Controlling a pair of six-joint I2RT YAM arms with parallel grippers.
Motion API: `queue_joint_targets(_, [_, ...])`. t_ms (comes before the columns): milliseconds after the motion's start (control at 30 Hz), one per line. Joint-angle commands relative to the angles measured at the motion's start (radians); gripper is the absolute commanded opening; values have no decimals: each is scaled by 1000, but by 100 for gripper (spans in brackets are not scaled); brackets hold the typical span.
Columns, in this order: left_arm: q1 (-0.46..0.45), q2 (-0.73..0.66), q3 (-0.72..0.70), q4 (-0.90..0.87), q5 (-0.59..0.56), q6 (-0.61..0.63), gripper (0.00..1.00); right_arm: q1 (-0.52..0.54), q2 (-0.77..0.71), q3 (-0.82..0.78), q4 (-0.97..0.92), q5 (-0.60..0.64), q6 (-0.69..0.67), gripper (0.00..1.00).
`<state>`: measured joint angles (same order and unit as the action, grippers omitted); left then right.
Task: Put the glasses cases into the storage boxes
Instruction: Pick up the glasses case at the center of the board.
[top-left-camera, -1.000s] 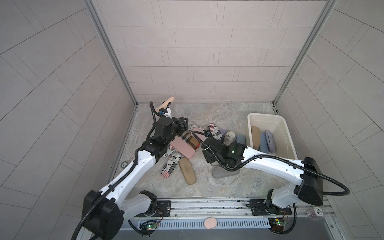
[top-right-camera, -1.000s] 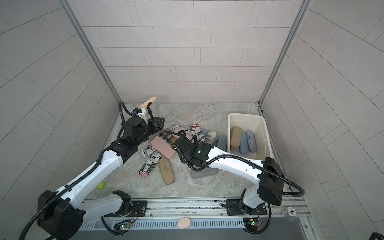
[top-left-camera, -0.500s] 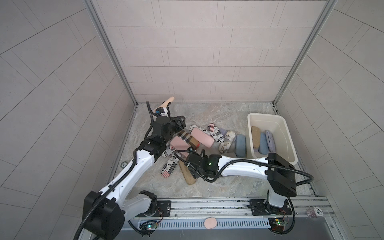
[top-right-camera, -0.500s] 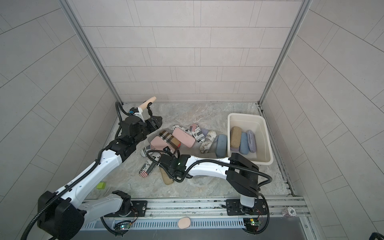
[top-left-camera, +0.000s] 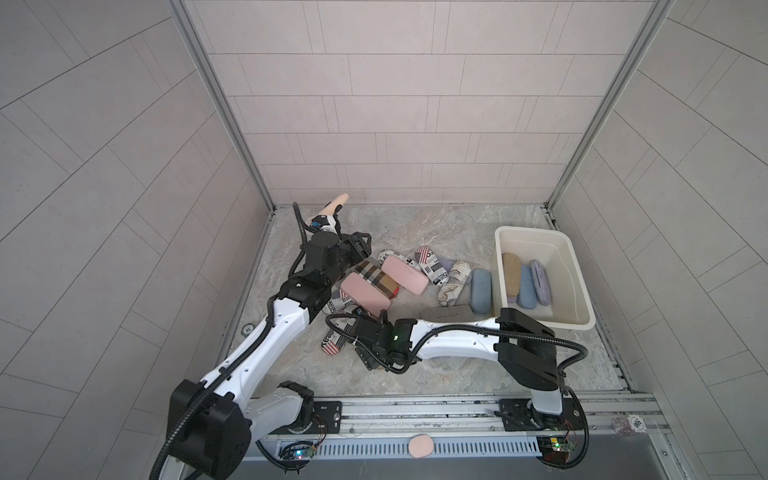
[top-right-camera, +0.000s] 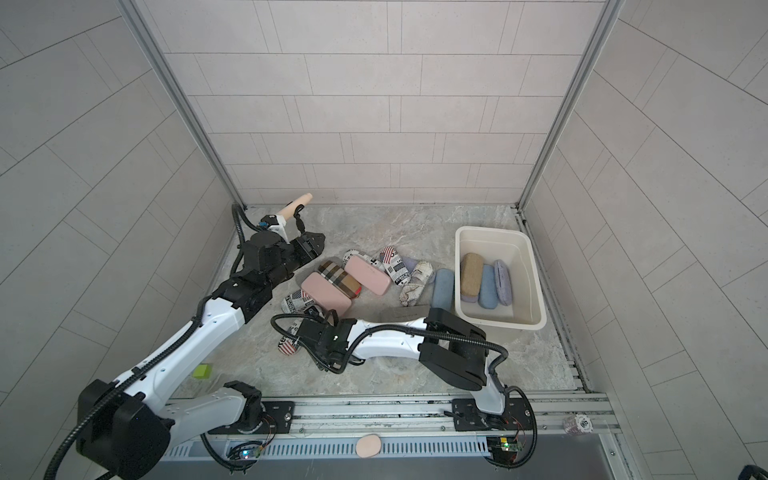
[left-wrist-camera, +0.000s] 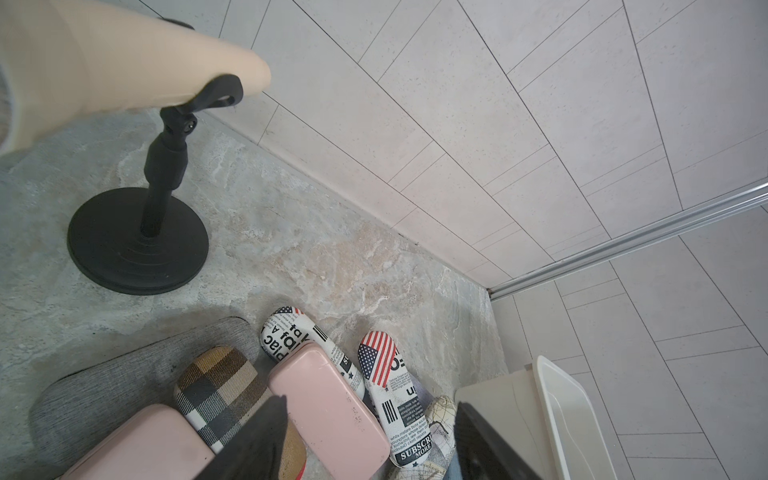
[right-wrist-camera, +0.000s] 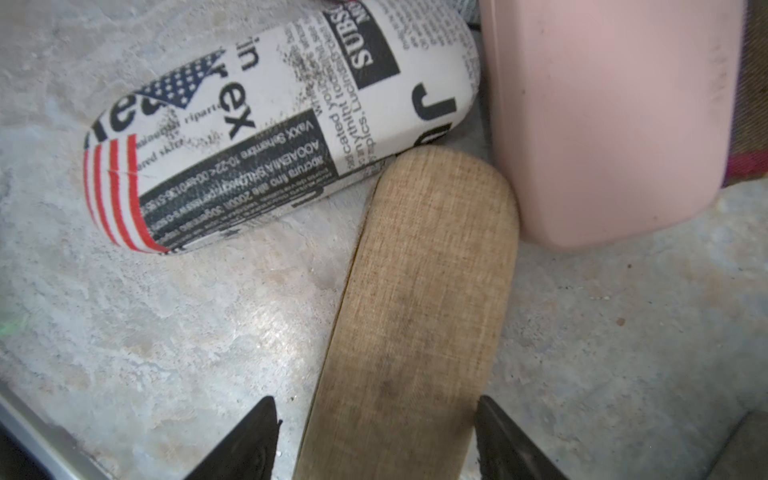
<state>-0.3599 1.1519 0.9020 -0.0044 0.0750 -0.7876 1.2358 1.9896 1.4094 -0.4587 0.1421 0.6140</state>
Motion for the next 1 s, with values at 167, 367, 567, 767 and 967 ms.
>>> queue_joint_targets(167, [6,2,-7,39,19,-16,70,22,59,45,-59,136,26,70])
queue_joint_targets(367, [8,6,-8,44,23,-18,70,25,63,37,-61,152,35,75])
queue_joint_targets(567, [7,7,-10,46,22,-18,70,25,70,20,-30,104,29,76])
queue_joint_targets(767, [7,5,-10,47,21,-16,70,25,48,-4,-2,83,27,69])
queue_joint_targets(967, [8,5,-11,48,23,-18,70,25,-10,-72,-15,98,40,65])
